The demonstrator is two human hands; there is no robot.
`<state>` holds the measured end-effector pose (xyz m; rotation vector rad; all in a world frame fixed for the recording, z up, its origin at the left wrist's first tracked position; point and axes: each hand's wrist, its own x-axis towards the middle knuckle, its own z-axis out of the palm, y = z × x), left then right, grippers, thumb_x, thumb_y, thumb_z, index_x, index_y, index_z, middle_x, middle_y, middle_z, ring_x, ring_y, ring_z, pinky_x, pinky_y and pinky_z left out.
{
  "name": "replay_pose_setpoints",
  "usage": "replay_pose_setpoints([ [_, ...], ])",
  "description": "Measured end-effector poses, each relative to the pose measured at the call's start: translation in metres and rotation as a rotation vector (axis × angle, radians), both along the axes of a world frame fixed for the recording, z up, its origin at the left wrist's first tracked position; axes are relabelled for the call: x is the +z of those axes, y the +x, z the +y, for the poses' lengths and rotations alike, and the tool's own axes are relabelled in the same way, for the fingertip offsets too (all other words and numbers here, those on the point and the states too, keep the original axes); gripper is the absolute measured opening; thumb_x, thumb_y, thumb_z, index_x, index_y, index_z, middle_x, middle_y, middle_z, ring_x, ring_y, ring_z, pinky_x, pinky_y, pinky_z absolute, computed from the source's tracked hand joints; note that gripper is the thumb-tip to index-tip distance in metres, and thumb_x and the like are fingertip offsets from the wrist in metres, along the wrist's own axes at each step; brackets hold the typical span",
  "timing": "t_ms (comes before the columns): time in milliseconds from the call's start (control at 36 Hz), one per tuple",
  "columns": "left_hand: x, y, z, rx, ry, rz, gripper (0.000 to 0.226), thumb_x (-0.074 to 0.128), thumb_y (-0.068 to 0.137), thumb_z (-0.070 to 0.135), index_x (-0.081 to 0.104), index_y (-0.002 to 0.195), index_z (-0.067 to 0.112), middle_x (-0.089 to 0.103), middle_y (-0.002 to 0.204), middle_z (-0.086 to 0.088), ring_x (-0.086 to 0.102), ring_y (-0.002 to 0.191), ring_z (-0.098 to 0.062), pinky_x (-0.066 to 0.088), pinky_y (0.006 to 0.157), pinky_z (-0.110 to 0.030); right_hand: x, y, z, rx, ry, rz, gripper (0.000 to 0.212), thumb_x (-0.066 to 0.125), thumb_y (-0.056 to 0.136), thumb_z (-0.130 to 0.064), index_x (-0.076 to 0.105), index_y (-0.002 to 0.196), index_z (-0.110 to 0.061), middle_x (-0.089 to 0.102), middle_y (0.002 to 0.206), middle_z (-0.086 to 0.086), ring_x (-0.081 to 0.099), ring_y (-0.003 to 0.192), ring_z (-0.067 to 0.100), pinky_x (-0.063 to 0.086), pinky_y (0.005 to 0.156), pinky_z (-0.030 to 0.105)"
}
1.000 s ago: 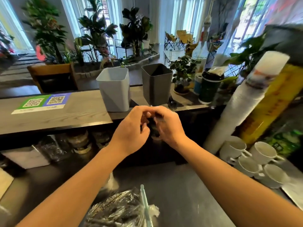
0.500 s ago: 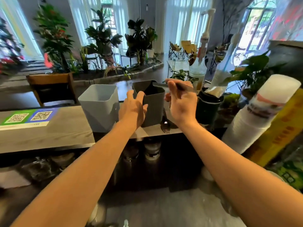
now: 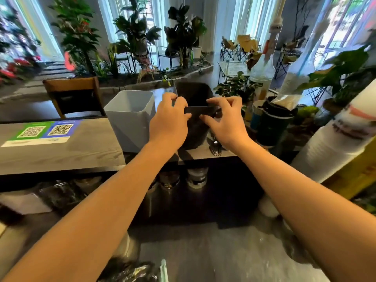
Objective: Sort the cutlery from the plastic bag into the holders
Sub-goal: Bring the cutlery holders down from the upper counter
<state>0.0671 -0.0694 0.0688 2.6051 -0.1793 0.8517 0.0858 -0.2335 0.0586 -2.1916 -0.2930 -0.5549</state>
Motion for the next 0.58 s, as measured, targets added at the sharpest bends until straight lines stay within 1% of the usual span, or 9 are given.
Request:
replay_pose_setpoints([
  [83, 0.001, -0.035, 0.000, -0.049, -0.040, -0.181, 0.019, 0.068, 0.093, 0.018, 0.059, 0.108, 0.010, 0.047, 0.135, -0.010, 0.055, 0.114, -0.030, 0.046, 0.066, -0.031, -0.006, -0.024, -0.004, -0.010, 0.008, -0.220, 0.031, 0.074, 0.090, -0.036, 0.063, 0.110, -0.015, 0.037, 0.118, 0.003, 0.045, 0.097, 0.005, 0.044, 0.085, 0.009],
  [139, -0.005, -0.062, 0.002, -0.072, -0.072, -0.235, 0.019, 0.070, 0.090, 0.017, 0.059, 0.104, 0.010, 0.048, 0.132, -0.012, 0.056, 0.112, -0.029, 0.045, 0.071, -0.028, -0.017, -0.045, -0.002, 0.010, -0.006, -0.313, 0.033, 0.072, 0.090, -0.037, 0.061, 0.104, -0.010, 0.037, 0.113, 0.004, 0.040, 0.093, 0.002, 0.044, 0.081, 0.007],
  [194, -0.018, -0.089, 0.005, -0.082, -0.103, -0.239, 0.019, 0.070, 0.089, 0.019, 0.060, 0.102, 0.010, 0.050, 0.128, -0.013, 0.057, 0.106, -0.027, 0.045, 0.074, -0.026, -0.030, -0.067, -0.001, 0.063, -0.007, -0.319, 0.037, 0.069, 0.091, -0.040, 0.058, 0.103, -0.007, 0.037, 0.110, 0.004, 0.041, 0.090, 0.005, 0.051, 0.077, 0.018],
  [250, -0.039, -0.117, 0.007, -0.103, -0.174, -0.196, 0.019, 0.066, 0.089, 0.022, 0.061, 0.101, 0.009, 0.050, 0.125, -0.013, 0.056, 0.104, -0.021, 0.048, 0.076, -0.026, -0.046, -0.090, -0.002, 0.118, -0.022, -0.312, 0.040, 0.066, 0.090, -0.044, 0.056, 0.101, -0.007, 0.038, 0.106, 0.005, 0.044, 0.085, 0.009, 0.056, 0.066, 0.034],
  [333, -0.072, -0.157, 0.009, -0.147, -0.284, -0.140, 0.015, 0.067, 0.088, 0.019, 0.063, 0.095, 0.006, 0.048, 0.127, -0.014, 0.047, 0.106, 0.000, 0.046, 0.086, -0.012, -0.073, -0.122, -0.007, 0.195, -0.089, -0.327, 0.038, 0.066, 0.089, -0.046, 0.048, 0.100, -0.015, 0.036, 0.102, 0.002, 0.043, 0.079, 0.012, 0.052, 0.055, 0.035],
  [361, -0.083, -0.167, 0.009, -0.158, -0.298, -0.138, 0.014, 0.068, 0.088, 0.017, 0.064, 0.093, 0.005, 0.048, 0.128, -0.016, 0.047, 0.106, 0.001, 0.045, 0.087, -0.010, -0.083, -0.131, -0.009, 0.209, -0.111, -0.315, 0.037, 0.066, 0.088, -0.046, 0.045, 0.100, -0.018, 0.035, 0.102, 0.000, 0.042, 0.076, 0.012, 0.050, 0.052, 0.034],
  [444, -0.111, -0.190, 0.008, -0.181, -0.334, -0.097, 0.014, 0.071, 0.086, 0.017, 0.067, 0.090, 0.004, 0.045, 0.131, -0.016, 0.057, 0.108, -0.016, 0.048, 0.091, -0.015, -0.112, -0.155, -0.013, 0.219, -0.123, -0.251, 0.038, 0.068, 0.085, -0.043, 0.043, 0.100, -0.019, 0.034, 0.102, 0.001, 0.046, 0.070, 0.017, 0.049, 0.046, 0.039],
  [500, -0.128, -0.200, 0.005, -0.178, -0.341, -0.057, 0.014, 0.073, 0.085, 0.016, 0.068, 0.089, 0.003, 0.043, 0.132, -0.016, 0.056, 0.115, -0.023, 0.046, 0.098, -0.018, -0.131, -0.166, -0.016, 0.207, -0.116, -0.191, 0.036, 0.068, 0.085, -0.042, 0.043, 0.100, -0.021, 0.034, 0.104, 0.000, 0.050, 0.065, 0.021, 0.050, 0.046, 0.042],
  [583, -0.148, -0.210, 0.000, -0.178, -0.314, -0.052, 0.012, 0.077, 0.082, 0.009, 0.069, 0.087, 0.001, 0.043, 0.129, -0.019, 0.050, 0.121, -0.020, 0.037, 0.107, -0.016, -0.154, -0.180, -0.021, 0.184, -0.130, -0.109, 0.033, 0.063, 0.085, -0.044, 0.044, 0.101, -0.023, 0.033, 0.105, -0.002, 0.054, 0.060, 0.027, 0.053, 0.047, 0.043],
])
